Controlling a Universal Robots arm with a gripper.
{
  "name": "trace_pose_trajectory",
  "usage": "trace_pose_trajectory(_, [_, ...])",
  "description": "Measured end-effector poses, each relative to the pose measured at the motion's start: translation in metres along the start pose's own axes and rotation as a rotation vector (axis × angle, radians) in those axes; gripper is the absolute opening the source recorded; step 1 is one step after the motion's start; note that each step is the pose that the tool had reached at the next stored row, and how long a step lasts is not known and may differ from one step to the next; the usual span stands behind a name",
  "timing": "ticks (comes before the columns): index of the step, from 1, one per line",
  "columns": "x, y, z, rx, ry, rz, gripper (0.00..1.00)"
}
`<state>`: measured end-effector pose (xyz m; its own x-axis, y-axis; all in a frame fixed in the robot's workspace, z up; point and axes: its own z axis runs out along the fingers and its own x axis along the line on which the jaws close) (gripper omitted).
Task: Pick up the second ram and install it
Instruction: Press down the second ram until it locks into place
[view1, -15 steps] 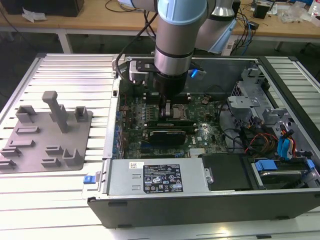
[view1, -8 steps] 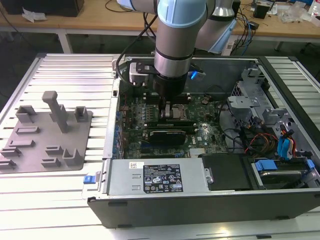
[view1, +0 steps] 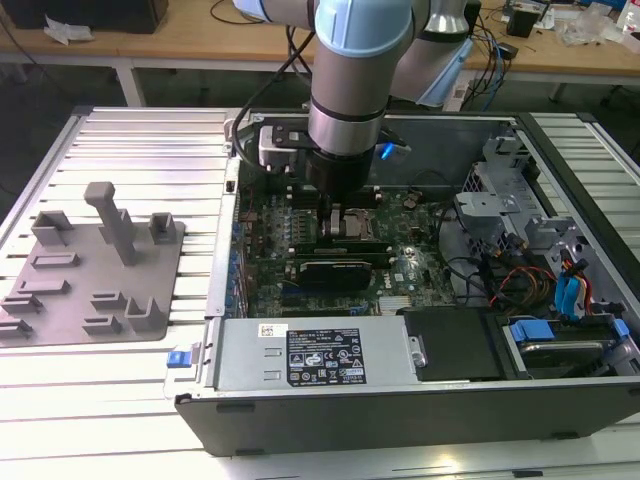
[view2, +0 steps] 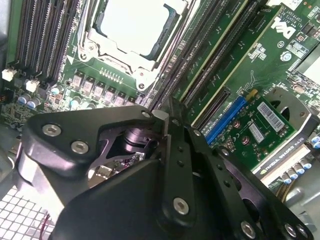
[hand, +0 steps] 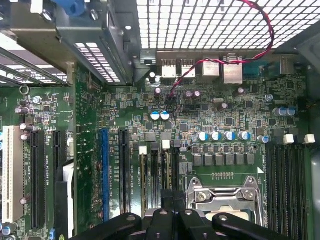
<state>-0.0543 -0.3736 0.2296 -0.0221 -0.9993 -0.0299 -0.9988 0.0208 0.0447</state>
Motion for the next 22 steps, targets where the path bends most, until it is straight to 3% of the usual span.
trace_pose_trajectory(5, [0.0,-0.0001,0.0011,0.0,-0.0004,0.0,0.08])
trace_pose_trajectory(8, [-0.0003,0.0003,-0.0087,0.0001,-0.0007,0.0,0.08])
trace_pose_trajectory(11, [-0.0007,0.0011,-0.0243,0.0001,-0.0006,0.0,0.08])
trace_pose_trajectory(15, [-0.0008,0.0004,-0.027,0.0,-0.0005,0.0,0.08])
trace_pose_trajectory(19, [-0.0011,-0.0102,-0.0275,0.0,-0.0005,0.0,0.08])
trace_pose_trajectory(22, [-0.0013,-0.0227,-0.0281,0.0,-0.0004,0.0,0.08])
